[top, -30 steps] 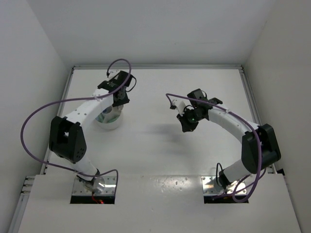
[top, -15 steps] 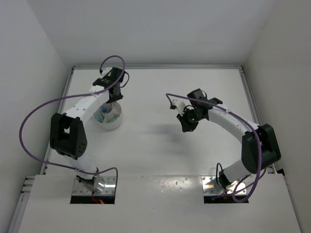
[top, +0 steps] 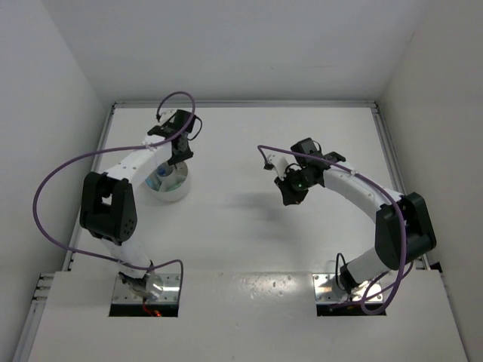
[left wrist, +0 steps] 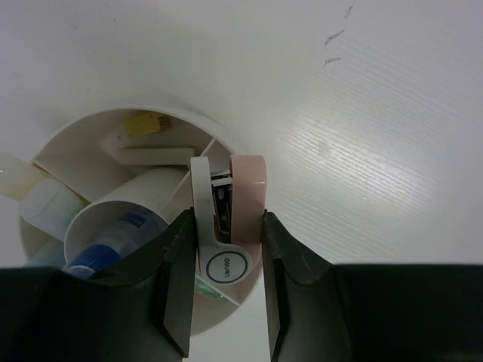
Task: Sort the stationery into containers
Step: Place the stapler in the storage box.
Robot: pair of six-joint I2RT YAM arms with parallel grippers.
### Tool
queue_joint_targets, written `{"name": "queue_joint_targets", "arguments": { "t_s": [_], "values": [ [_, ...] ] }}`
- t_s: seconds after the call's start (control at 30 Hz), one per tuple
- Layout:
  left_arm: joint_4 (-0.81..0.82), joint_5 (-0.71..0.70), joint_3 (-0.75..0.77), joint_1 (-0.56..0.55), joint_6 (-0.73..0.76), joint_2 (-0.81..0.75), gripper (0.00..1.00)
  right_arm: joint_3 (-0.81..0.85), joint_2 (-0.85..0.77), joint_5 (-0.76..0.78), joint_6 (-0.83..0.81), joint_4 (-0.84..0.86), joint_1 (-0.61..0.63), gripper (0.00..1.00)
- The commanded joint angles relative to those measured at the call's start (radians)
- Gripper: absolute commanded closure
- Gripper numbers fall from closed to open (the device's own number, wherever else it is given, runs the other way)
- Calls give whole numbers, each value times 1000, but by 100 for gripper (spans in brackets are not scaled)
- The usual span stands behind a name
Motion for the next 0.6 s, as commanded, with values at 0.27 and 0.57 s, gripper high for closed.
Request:
{"name": "queue_joint_targets", "arguments": {
  "t_s": [0.27, 0.57],
  "values": [
    [9, -26, -39, -2, -50, -19, 60, 1, -30, -18, -11, 7, -5, 100],
    [9, -35, 13, -11, -41, -39, 44, 1, -30, -18, -11, -2, -5, 100]
  ]
}}
